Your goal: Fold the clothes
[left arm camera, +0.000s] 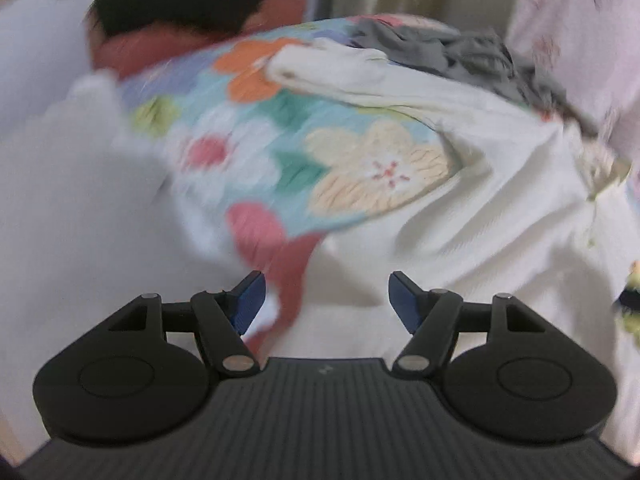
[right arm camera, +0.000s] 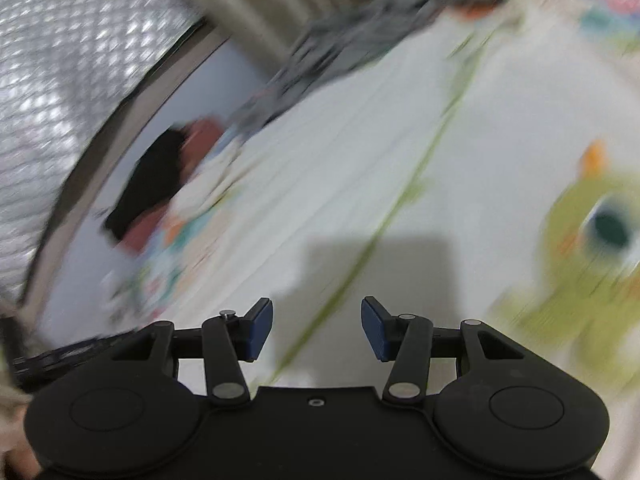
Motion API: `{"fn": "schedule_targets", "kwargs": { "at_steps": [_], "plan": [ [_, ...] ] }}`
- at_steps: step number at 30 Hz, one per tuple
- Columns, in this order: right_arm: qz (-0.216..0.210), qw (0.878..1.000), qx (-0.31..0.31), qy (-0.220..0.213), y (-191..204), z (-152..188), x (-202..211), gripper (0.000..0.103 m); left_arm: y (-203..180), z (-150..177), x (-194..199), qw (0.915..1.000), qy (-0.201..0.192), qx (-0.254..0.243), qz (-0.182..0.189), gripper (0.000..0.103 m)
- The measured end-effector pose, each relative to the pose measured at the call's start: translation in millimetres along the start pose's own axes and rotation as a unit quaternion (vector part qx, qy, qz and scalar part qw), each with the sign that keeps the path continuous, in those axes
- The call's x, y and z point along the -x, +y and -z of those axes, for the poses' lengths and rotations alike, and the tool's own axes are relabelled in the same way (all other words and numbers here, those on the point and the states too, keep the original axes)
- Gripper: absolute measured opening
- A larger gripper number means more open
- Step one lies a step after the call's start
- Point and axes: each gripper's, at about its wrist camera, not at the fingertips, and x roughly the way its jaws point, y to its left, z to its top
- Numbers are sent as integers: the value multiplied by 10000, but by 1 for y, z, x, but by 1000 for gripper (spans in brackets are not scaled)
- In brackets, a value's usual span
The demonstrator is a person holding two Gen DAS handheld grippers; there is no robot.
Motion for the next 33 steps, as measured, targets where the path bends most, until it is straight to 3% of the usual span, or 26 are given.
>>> {"fn": "schedule_targets", "kwargs": {
  "at_steps": [4,7,10,14,17,19,20,21,22,23,24,26,28,30,33],
  "plan": [
    [-298,9950,653,689,51,51,-12,55,26,25,10,9987,-116,473,166,68],
    [-460,9883,1053,1004,82,89,-20,55,20,28,18,9995,-248,36,191,69],
    [-654,9886,864,1050,94,124,-36,55,14,31,21,9990,-305,-238,214,75],
    [-700,9936,100,885,92,152,-63,55,22,30,7,9990,-26,7,442,75],
    [-765,9949,-127,651,96,147,-68,55,27,29,-2,9995,72,57,314,73],
    [-766,9957,-249,451,96,137,-71,42,33,27,-5,9994,109,137,314,71],
    [-672,9967,-270,377,96,132,-73,15,38,27,-5,9990,90,238,355,63],
    [-458,9980,-259,358,96,127,-77,5,40,26,-4,9994,23,269,215,53],
    [-249,9986,-295,351,96,124,-77,5,41,26,-2,9996,-56,272,14,25],
    [-48,9985,-397,364,95,123,-74,5,42,26,-1,9996,-93,252,-107,19],
    [-21,9979,-542,352,93,123,-67,5,44,26,0,9995,-115,224,-201,19],
    [-384,9966,-680,279,99,127,-48,5,50,29,4,9992,-131,361,-66,19],
    [-435,9983,-299,256,114,132,-29,5,51,28,6,9995,-139,243,-123,19],
    [-130,9990,233,347,124,137,-18,5,52,26,6,9996,-108,214,-145,19],
    [193,9981,151,565,111,140,-17,5,53,27,8,9997,-1,225,-129,20]
  ]
}}
